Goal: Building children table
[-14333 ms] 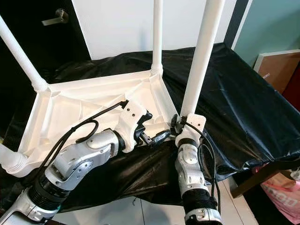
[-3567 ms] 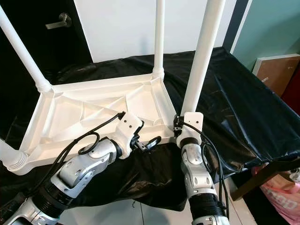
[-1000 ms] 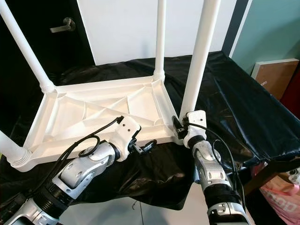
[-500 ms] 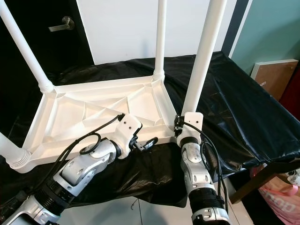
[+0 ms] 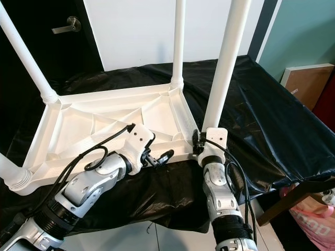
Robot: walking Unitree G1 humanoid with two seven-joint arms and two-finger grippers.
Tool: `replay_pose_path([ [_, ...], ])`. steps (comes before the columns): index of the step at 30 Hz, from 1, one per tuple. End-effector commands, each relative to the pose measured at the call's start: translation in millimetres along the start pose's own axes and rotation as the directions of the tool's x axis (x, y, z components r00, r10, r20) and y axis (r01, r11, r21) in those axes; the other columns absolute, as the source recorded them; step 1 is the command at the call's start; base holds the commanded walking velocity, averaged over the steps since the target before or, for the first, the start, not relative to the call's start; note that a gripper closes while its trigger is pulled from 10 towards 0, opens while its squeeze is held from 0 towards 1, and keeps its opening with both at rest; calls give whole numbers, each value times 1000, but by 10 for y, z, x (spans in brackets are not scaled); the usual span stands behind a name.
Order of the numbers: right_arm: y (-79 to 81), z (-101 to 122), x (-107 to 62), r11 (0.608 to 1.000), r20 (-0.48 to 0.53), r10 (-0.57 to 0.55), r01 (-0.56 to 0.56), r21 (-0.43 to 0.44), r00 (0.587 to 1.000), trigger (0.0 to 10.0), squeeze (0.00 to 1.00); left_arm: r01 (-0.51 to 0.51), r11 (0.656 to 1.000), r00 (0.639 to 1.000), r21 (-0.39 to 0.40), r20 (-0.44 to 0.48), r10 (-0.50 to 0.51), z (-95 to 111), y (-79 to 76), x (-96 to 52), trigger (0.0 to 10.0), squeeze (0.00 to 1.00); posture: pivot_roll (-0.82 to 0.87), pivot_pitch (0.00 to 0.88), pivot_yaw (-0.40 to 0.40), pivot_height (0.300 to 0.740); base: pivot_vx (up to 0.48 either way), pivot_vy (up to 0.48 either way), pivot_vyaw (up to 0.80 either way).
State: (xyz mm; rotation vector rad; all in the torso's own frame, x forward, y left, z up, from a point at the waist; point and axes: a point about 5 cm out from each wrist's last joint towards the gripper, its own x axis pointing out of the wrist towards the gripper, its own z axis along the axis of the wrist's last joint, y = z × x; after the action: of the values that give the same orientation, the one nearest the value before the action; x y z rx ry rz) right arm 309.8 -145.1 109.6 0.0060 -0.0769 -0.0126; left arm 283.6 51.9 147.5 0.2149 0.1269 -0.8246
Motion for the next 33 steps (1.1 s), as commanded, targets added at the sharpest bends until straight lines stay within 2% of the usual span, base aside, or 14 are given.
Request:
replay_pose_path([
  [1, -23, 14, -21, 999, 23, 42, -42, 10, 999, 10000, 1000, 216, 976, 976, -6, -22, -216, -39, -117, -31, 10000, 0, -141, 0, 26, 740, 0, 0, 0],
  [6, -100, 2, -55, 987, 43, 162, -162, 5, 986, 10000, 1000, 221, 975, 975, -1, -23, -221, -27, -104, -15, 10000, 0, -144, 0, 36, 740, 0, 0, 0],
  [9, -125, 2, -60, 981, 43, 192, -192, -4, 980, 10000, 1000, 221, 975, 975, 2, -23, -221, -22, -90, -13, 10000, 0, -147, 0, 38, 740, 0, 0, 0],
  [10, -145, 8, -64, 972, 41, 234, -234, -10, 971, 10000, 859, 220, 976, 975, 5, -24, -220, -17, -74, -12, 10000, 0, -151, 0, 44, 740, 0, 0, 0],
  [11, -157, 12, -67, 965, 40, 261, -260, -14, 965, 10000, 859, 219, 976, 975, 6, -24, -219, -15, -63, -11, 10000, 0, -151, 0, 44, 740, 0, 0, 0],
  [12, -187, 22, -69, 953, 35, 303, -302, -36, 952, 10000, 0, 219, 976, 975, 7, -23, -219, -11, -58, -10, 10000, 0, -154, 0, 47, 740, 0, 0, 0],
  [14, -237, 27, -67, 930, 18, 363, -361, -65, 932, 10000, 0, 223, 975, 975, 12, -22, -223, -2, -67, -3, 10000, 0, -151, 0, 48, 740, 0, 0, 0],
  [16, -237, 27, -67, 930, 18, 363, -361, -65, 932, 10000, 0, 223, 975, 975, 12, -22, -223, -2, -67, -3, 10000, 0, -151, 0, 48, 740, 0, 0, 0],
  [19, -283, 23, -53, 908, -2, 411, -410, -91, 912, 10000, 0, 229, 973, 973, 9, -17, -228, 10, -86, -3, 10000, 0, -153, 0, 45, 740, 0, 0, 0],
  [25, -339, 65, 56, 836, -55, 527, -529, -146, 848, 10000, 0, 237, 972, 971, 2, -17, -237, -2, -132, -9, 10000, 0, -149, 0, 37, 740, 0, 0, 0],
  [27, -339, 65, 56, 836, -55, 527, -529, -146, 848, 10000, 0, 237, 972, 971, 2, -17, -237, -2, -132, -9, 10000, 0, -149, 0, 37, 740, 0, 0, 0],
  [33, -329, 89, 157, 802, -86, 565, -571, -177, 821, 10000, 0, 238, 971, 971, -5, -14, -238, 2, -153, -5, 10000, 0, -144, 0, 28, 740, 0, 0, 0],
])
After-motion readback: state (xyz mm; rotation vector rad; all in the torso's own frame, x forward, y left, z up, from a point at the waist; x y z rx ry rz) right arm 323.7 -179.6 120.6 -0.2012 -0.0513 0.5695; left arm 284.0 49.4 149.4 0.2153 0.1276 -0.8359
